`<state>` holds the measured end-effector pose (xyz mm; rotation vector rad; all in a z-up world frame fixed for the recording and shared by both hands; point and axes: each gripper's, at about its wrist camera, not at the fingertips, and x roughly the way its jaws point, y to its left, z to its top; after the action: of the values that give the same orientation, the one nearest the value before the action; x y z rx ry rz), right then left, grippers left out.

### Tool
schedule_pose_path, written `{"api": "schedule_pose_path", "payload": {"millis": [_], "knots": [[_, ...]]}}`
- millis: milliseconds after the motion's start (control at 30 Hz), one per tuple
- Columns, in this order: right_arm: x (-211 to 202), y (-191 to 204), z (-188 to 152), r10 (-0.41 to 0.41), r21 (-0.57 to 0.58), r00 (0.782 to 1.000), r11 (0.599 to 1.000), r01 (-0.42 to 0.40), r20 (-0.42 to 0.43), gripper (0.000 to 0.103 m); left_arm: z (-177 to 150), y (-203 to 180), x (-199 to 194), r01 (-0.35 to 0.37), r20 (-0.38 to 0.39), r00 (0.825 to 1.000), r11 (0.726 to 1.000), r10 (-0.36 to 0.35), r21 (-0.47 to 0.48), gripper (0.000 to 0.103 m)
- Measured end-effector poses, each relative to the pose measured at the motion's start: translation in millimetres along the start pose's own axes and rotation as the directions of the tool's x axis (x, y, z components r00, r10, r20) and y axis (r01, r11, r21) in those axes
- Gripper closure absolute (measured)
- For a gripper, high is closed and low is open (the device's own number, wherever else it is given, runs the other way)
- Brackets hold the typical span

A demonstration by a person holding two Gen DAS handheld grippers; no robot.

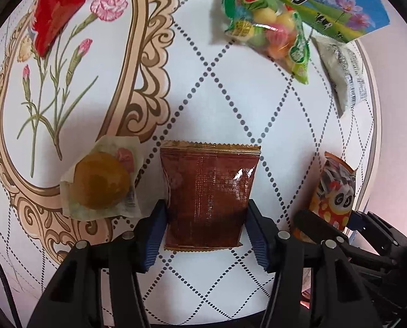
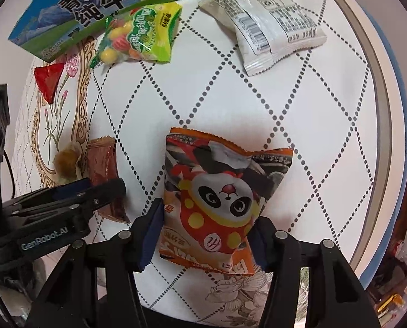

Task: Organize snacks
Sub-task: 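Carry both bags into the box, open both tools, and lift away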

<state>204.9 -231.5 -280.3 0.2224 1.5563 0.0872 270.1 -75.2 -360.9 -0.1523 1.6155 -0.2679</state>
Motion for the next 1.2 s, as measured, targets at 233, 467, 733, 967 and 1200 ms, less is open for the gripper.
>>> {"api": "schedule_pose_path", "payload": {"millis": [233,467,733,967,1200], "knots": [[-30,8,10,0.054,-0.008,0.996,0.999,-0.054,0.067,0.047,6,-7,-42,0.046,0.061,0.997,0.999,-0.046,0.004,0.05],[-100,4,54,0.136,-0.025,0.973,0.991,-0.134,0.186,0.047,35,-26,-125,0.107,0.183,0.976,0.993,-0.116,0.055,0.05],[-186,9,160,0.151,-0.111,0.921,0.987,-0.118,0.36,0.047,131,-46,-213,0.082,0.311,0.943,0.99,-0.115,0.115,0.05],[-170,19,245,0.082,-0.143,0.929,0.989,-0.032,0.361,0.047,218,-32,-194,-0.009,0.269,0.963,0.997,-0.013,0.082,0.05],[-123,18,281,0.028,-0.167,0.965,0.986,0.017,0.261,0.047,253,-12,-139,-0.058,0.155,0.987,0.997,0.049,0.055,0.05]]}}
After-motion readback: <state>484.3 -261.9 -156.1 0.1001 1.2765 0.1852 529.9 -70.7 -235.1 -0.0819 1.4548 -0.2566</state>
